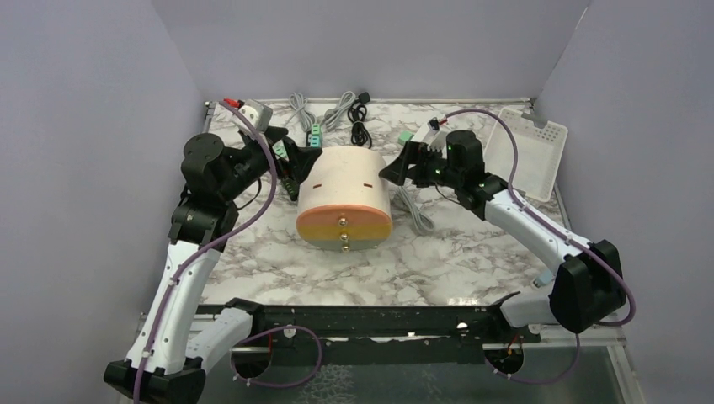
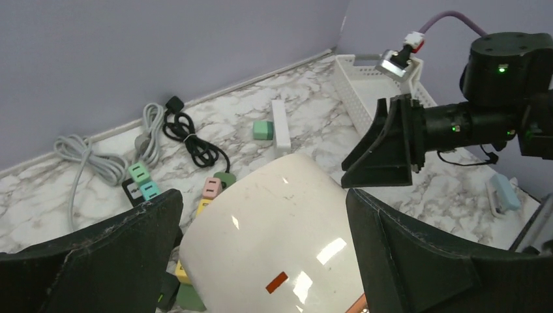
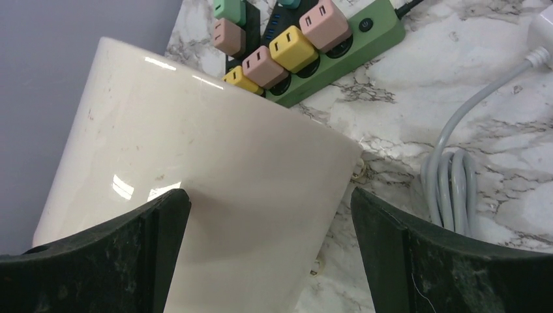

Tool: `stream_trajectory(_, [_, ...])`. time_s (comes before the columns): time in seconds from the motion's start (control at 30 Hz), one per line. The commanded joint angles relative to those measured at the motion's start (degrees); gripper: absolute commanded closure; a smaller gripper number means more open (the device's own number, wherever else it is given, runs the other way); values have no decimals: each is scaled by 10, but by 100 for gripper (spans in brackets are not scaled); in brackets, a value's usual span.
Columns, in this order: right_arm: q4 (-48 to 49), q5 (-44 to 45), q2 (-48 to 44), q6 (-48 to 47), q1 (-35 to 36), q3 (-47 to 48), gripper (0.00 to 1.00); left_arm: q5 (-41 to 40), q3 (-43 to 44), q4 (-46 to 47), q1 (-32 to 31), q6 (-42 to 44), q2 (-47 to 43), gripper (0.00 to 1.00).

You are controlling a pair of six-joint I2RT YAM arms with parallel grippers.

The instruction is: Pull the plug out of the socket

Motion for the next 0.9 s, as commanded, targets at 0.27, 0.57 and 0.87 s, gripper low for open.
stream_trajectory(0.27, [74,-79,71,19,28,16,0,-115,-108,-48,6,-81,37,1])
stream_trajectory(0.57, [117,-61,106,70,101,0,0,-90,-157,-143,15,-137,-23,1])
stream_trajectory(0.87, [182,3,199,162,207,43,0,-241,-141,-264,16,-178,-70,1])
